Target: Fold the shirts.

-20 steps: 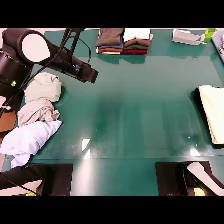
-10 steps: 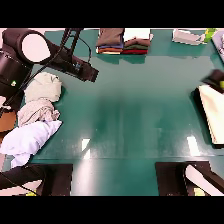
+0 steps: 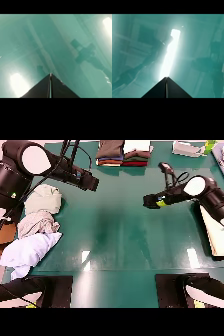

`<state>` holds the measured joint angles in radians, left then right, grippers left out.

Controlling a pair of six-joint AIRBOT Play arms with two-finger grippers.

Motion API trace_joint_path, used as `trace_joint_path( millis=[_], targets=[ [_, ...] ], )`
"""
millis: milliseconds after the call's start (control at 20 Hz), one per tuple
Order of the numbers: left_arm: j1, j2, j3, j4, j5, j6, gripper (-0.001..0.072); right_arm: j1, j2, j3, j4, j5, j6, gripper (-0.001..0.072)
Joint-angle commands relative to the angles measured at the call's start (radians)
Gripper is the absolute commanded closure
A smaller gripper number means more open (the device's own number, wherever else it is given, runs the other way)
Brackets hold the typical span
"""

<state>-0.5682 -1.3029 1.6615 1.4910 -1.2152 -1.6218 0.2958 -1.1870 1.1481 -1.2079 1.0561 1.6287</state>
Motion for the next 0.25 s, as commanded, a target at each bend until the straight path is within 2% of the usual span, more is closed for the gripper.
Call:
trace_joint_path(
  millis=[0, 200],
  targets=[
    [0.001, 0.000, 0.000, 0.000, 0.003, 0.000, 0.0679, 0.053, -0.018, 0.001, 0.001, -0.006, 0.000, 0.0693],
    [0.001, 0.000, 0.000, 0.000, 0.003, 0.000, 0.0679, 0.053, -0.018, 0.001, 0.004, -0.007, 0.001, 0.0693]
  ],
)
